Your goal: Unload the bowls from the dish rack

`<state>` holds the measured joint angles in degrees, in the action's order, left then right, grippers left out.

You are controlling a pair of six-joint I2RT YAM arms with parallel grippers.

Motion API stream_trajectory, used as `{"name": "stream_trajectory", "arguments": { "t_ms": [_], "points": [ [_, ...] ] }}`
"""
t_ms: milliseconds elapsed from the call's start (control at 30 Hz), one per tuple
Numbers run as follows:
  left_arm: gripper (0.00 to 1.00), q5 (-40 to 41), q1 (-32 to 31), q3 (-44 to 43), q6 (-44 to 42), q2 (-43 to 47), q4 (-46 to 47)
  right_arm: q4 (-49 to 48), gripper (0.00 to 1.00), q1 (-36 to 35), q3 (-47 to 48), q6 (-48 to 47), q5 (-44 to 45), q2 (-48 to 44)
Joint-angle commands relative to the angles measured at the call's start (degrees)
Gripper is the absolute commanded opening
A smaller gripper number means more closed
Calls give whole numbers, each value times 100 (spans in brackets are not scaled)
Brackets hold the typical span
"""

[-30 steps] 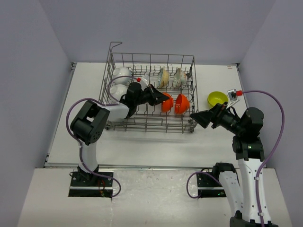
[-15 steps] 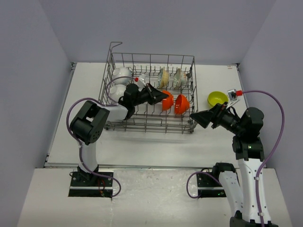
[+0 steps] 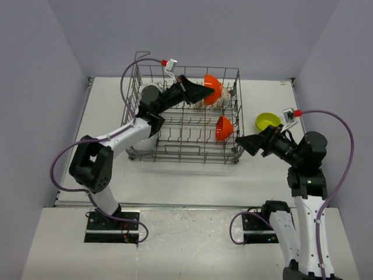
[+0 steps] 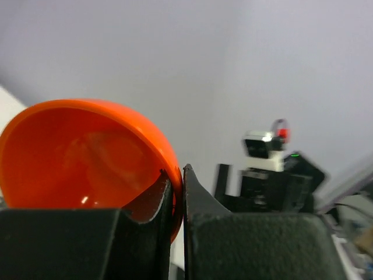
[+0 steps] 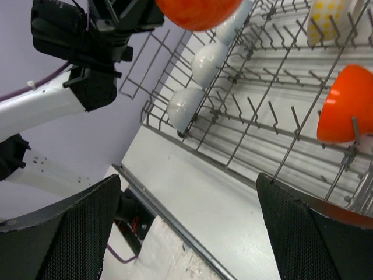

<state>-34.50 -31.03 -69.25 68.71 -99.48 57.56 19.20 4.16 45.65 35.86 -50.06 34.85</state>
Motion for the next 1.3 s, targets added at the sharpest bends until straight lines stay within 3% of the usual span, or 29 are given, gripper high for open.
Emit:
{"name": "stream_trajectory", "arguments": {
  "t_ms": [0,33,133,233,333,433,533,633,800,1067,1133,1167,1233,1267],
  "points": [
    [0,100,-333,-825,-2549,604,-2339,-4,99,-21,672,79,513,-153],
    [0,502,-482,-948,-3800,736,-3477,57,99,-12,821,97,663,-189],
    [0,1102,-1185,-1196,-5938,1158,-5041,678,99,-12,1638,-69,1340,-146],
    [0,1585,-1809,-942,-7374,1632,-5692,1321,99,-21,2587,-534,1482,407],
    [0,2008,-2477,-458,-8230,2230,-6088,1955,99,-178,3256,-1009,1306,960],
    [0,2412,-3031,-299,-9135,2617,-6563,2832,99,-546,4055,-1580,1964,1530],
    [0,2632,-3453,-343,-9523,2776,-7064,3982,93,-1030,4820,-2029,2666,2102],
    [0,2799,-3612,-544,-9621,2698,-7443,4520,83,-1654,5234,-2127,3256,2455],
    [0,2492,-3691,-914,-9578,2408,-8057,4943,79,-2979,5454,-2021,4424,2869],
    [0,2606,-3814,-1231,-9613,2179,-8358,5199,72,-3984,5235,-1819,5751,3641],
    [0,2615,-3823,-1257,-9613,2214,-8375,5252,60,-4116,5156,-1766,5955,3765],
    [0,2615,-3832,-1257,-9622,2231,-8375,5234,45,-4169,5147,-1749,6060,3853],
    [0,2615,-3832,-1249,-9613,2258,-8366,5129,27,-4213,5060,-1714,6044,3871],
    [0,2667,-3832,-1240,-9622,2266,-8358,4998,13,-4239,5024,-1705,5974,3863]
  ]
}}
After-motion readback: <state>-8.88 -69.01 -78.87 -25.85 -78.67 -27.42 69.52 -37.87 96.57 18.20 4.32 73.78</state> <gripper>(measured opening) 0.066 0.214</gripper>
